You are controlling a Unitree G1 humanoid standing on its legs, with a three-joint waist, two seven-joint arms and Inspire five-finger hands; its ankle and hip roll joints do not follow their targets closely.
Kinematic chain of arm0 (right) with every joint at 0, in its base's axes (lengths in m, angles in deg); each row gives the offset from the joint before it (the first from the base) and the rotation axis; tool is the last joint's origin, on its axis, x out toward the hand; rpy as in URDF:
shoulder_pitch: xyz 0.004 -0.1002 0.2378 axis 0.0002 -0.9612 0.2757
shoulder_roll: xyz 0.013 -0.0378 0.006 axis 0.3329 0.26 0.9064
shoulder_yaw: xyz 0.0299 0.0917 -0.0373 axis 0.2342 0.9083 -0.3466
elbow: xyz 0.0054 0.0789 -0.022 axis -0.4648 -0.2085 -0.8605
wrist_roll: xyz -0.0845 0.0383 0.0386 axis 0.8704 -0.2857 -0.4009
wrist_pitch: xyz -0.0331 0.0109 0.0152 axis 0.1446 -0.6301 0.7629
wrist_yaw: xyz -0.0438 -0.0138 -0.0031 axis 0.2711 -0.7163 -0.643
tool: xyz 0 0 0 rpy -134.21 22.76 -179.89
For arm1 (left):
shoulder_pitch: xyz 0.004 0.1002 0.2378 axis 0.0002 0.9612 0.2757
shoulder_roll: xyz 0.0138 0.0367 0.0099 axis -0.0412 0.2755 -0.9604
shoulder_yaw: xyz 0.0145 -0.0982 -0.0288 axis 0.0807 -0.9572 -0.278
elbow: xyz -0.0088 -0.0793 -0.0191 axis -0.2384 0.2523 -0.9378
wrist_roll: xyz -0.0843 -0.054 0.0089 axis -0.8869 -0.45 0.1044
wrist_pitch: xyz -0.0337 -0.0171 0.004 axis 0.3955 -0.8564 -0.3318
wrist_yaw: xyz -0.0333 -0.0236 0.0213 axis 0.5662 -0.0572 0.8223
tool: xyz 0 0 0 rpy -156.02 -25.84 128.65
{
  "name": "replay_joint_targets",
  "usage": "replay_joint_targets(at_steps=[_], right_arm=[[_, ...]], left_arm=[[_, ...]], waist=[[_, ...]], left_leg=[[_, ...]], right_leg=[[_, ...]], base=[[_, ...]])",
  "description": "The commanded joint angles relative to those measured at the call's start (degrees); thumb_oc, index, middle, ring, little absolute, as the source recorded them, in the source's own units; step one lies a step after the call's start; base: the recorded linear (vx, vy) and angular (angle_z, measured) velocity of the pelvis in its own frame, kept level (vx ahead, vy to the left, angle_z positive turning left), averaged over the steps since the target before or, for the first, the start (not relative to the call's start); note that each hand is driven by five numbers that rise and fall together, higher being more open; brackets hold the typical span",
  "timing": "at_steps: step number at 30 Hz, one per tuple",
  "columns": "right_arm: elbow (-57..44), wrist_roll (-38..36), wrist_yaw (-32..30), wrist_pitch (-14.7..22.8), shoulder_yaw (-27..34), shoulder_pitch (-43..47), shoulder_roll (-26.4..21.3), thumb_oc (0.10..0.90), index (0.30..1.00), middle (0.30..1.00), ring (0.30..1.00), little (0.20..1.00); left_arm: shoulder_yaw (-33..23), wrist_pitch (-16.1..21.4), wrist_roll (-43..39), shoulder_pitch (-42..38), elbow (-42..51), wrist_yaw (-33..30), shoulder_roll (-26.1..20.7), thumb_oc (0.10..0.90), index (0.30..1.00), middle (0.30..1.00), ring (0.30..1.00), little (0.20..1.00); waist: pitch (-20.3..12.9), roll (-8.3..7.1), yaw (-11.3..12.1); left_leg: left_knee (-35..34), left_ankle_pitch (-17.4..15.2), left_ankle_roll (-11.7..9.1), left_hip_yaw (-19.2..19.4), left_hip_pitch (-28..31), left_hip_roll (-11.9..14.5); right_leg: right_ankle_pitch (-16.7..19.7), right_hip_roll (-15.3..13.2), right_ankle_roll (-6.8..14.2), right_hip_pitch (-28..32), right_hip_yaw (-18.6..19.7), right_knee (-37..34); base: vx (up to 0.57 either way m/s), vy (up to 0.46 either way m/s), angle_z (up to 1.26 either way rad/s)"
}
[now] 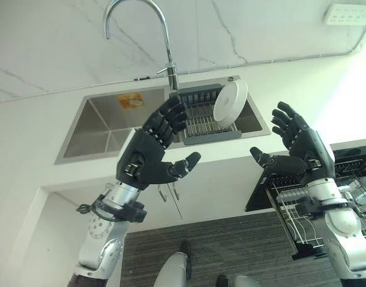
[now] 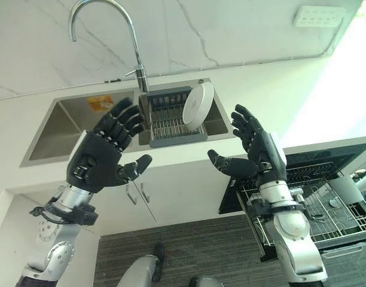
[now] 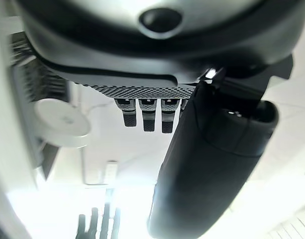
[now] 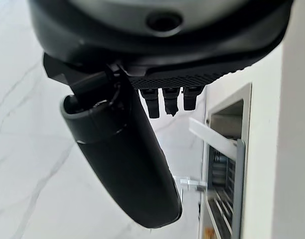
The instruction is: Place the dishes in the dishwasher.
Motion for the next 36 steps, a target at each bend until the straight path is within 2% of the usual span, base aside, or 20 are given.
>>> replay_joint_targets(at_steps=[1,4,9,11,13,14,15,16,18,19,20,21,22,24,25,26,27,31,36], right_arm=[[-3.78,-1.68,-0.02,6.65,3.65,6.43,0.55,0.8,0.9,0.9,0.9,0.9],[-3.09,-1.13,-0.98,6.96,2.66,8.13,1.62,0.8,0.9,0.9,0.9,0.9],[-2.95,-1.35,-2.01,7.22,2.48,8.72,2.16,0.8,0.9,0.9,0.9,0.9],[-3.18,-0.86,-3.07,7.4,2.7,8.72,2.88,0.8,0.9,0.9,0.9,0.9],[-3.12,-0.48,-3.28,6.73,2.61,9.17,3.59,0.8,0.9,0.9,0.9,0.9],[-2.98,-0.29,-3.35,6.85,2.42,9.36,3.88,0.8,0.9,0.9,0.9,0.9],[-3.19,-0.14,-3.67,6.97,2.13,9.36,4.17,0.8,0.9,0.9,0.9,0.9],[-3.44,0.34,-3.44,7.03,1.9,9.2,4.8,0.8,0.9,0.9,0.9,0.9],[-3.72,0.27,-2.61,7.34,2.35,8.53,5.27,0.8,0.9,0.9,0.9,0.9],[-3.89,-0.47,-2.34,7.56,2.55,8.15,5.29,0.8,0.9,0.9,0.9,0.9],[-3.6,-1.01,-2.13,8.0,2.45,8.38,5.32,0.8,0.9,0.9,0.9,0.9],[-3.42,-3.47,-0.77,9.01,2.15,9.25,5.33,0.8,0.9,0.9,0.9,0.9],[-3.54,-4.13,-0.32,8.95,1.99,10.17,5.33,0.8,0.9,0.9,0.9,0.9],[-3.04,-4.43,-1.01,7.64,1.77,11.03,4.19,0.8,0.9,0.9,0.9,0.9],[-1.9,-3.62,-1.23,5.69,1.28,11.76,3.17,0.8,0.9,0.9,0.9,0.9],[-1.95,-3.47,-1.24,5.35,1.29,11.75,3.06,0.8,0.9,0.9,0.9,0.9],[-2.25,-3.43,-0.75,3.97,1.85,11.23,1.94,0.8,0.9,0.9,0.9,0.9],[-2.82,-5.81,0.31,1.05,2.54,11.46,0.4,0.8,0.9,0.9,0.9,0.9],[0.89,-4.76,-2.39,2.56,-0.16,18.22,-0.97,0.8,0.9,0.9,0.9,0.9]], left_arm=[[-3.12,5.7,0.32,-4.67,6.31,-0.8,-2.64,0.8,0.9,0.9,0.9,0.9],[-2.33,5.99,0.87,-6.24,5.54,-0.98,-2.78,0.8,0.9,0.9,0.9,0.9],[-2.66,7.85,0.45,-6.8,6.13,-0.06,-3.4,0.8,0.9,0.9,0.9,0.9],[-2.82,7.53,0.5,-7.21,6.94,0.62,-3.19,0.8,0.9,0.9,0.9,0.9],[-3.12,7.27,0.13,-7.07,7.26,1.01,-3.41,0.8,0.9,0.9,0.9,0.9],[-3.27,7.26,-0.23,-6.86,7.12,1.36,-3.62,0.8,0.9,0.9,0.9,0.9],[-3.27,7.17,-0.12,-6.7,7.17,1.45,-3.68,0.8,0.9,0.9,0.9,0.9],[-3.51,6.99,0.19,-6.37,7.27,1.67,-3.34,0.8,0.9,0.9,0.9,0.9],[-3.96,6.89,0.14,-5.83,7.34,1.61,-3.66,0.8,0.9,0.9,0.9,0.9],[-4.04,6.18,-0.35,-6.08,7.35,1.16,-4.13,0.8,0.9,0.9,0.9,0.9],[-3.93,6.15,-0.26,-6.39,6.98,0.76,-4.38,0.8,0.9,0.9,0.9,0.9],[-3.39,5.9,0.43,-7.16,6.73,-0.83,-5.0,0.8,0.9,0.9,0.9,0.9],[-3.29,5.29,0.86,-7.51,6.86,-2.0,-5.14,0.8,0.9,0.9,0.9,0.9],[-2.77,4.86,0.47,-7.42,6.98,-3.45,-4.91,0.8,0.9,0.9,0.9,0.9],[-2.2,4.8,-1.27,-6.83,6.6,-4.68,-3.92,0.8,0.9,0.9,0.9,0.9],[-2.26,4.71,-1.36,-6.72,6.63,-4.73,-3.81,0.8,0.9,0.9,0.9,0.9],[-2.77,4.45,-2.44,-5.69,6.88,-5.13,-3.33,0.8,0.9,0.9,0.9,0.9],[-3.26,4.57,-3.82,-4.79,6.7,-4.55,-2.67,0.8,0.9,0.9,0.9,0.9],[-0.62,7.81,-2.18,-8.53,4.15,-5.98,-2.66,0.8,0.9,0.9,0.9,0.9]], waist=[[-3.28,-3.53,0.79],[-2.94,-4.13,1.03],[-3.31,-4.46,1.63],[-3.6,-4.39,1.75],[-3.63,-4.2,1.84],[-3.49,-3.85,1.68],[-3.18,-3.25,1.44],[-2.79,-2.97,1.11],[-2.34,-3.25,1.06],[-2.16,-3.69,0.97],[-2.03,-4.06,0.76],[-1.85,-4.54,0.33],[-1.58,-4.67,0.05],[-2.09,-4.82,0.26],[-3.26,-4.99,0.29],[-3.4,-4.96,0.29],[-3.93,-4.98,0.17],[-4.21,-4.7,0.17],[-3.16,-3.4,-0.1]], left_leg=[[-4.43,-1.31,0.93,-0.51,6.04,-1.62],[-4.43,-2.13,2.16,-0.74,6.89,-2.31],[-4.43,-2.76,3.18,-0.62,6.96,-2.85],[-4.43,-3.04,3.68,-0.47,6.93,-3.03],[-4.43,-3.23,4.26,-0.69,7.04,-3.2],[-4.43,-3.24,4.56,-1.17,7.25,-3.25],[-4.43,-3.19,4.86,-1.95,7.52,-3.11],[-4.43,-3.1,5.02,-2.6,7.79,-3.13],[-4.43,-2.93,4.65,-2.64,7.8,-3.11],[-4.43,-2.94,4.11,-2.28,7.7,-3.01],[-4.43,-3.27,3.73,-1.73,7.81,-2.85],[-4.43,-4.26,3.33,-0.78,8.41,-2.32],[-4.43,-4.94,3.21,-0.13,9.2,-1.2],[-4.43,-4.98,2.54,1.14,9.36,0.03],[-4.43,-4.89,1.07,4.26,9.76,2.98],[-4.43,-4.9,0.9,4.53,9.78,3.27],[-4.43,-4.44,0.04,5.65,9.96,4.88],[-4.43,-2.92,-1.23,6.02,9.5,7.03],[-4.43,-1.94,-2.41,4.37,7.77,7.85]], right_leg=[[5.69,-3.25,6.71,2.85,1.83,-6.98],[6.45,-3.79,7.21,3.32,1.56,-6.98],[6.51,-4.32,7.75,3.61,1.4,-6.98],[7.1,-4.33,8.09,4.11,0.77,-6.98],[9.51,-3.93,8.56,5.28,-0.26,-6.98],[11.96,-3.29,8.81,5.99,-0.32,-6.98],[14.6,-2.49,8.9,6.16,-0.26,-6.32],[15.26,-2.18,8.62,5.37,0.87,-5.41],[14.32,-3.53,8.03,4.49,1.35,-6.98],[12.15,-5.25,7.95,2.59,2.22,-6.98],[11.93,-6.48,8.33,0.76,3.1,-6.98],[13.6,-7.97,9.44,-2.47,4.48,-6.98],[13.34,-7.76,10.1,-3.71,4.98,-6.98],[11.27,-7.39,10.11,-3.59,4.23,-6.98],[9.4,-6.84,9.25,-3.0,2.73,-6.98],[9.25,-6.73,9.11,-2.97,2.66,-6.98],[8.48,-6.37,8.36,-2.54,2.02,-6.98],[7.76,-6.05,7.19,-2.01,0.81,-6.98],[7.67,-5.9,6.38,-3.3,0.08,-6.98]], base=[[0.11,0.213,-0.06],[0.07,0.154,0.07],[0.05,0.089,-0.04],[0.08,0.083,-0.07],[0.11,0.064,-0.02],[0.12,0.051,0.0],[0.12,0.019,0.02],[0.1,-0.052,0.0],[0.07,-0.179,-0.08],[0.04,-0.3,-0.11],[0.07,-0.439,-0.25],[0.12,-0.511,-0.24],[0.15,-0.474,-0.23],[0.15,-0.407,-0.04],[0.13,-0.371,0.02],[0.16,-0.415,0.02],[0.09,-0.226,0.08],[0.05,-0.18,0.08],[-0.07,-0.05,0.12]])
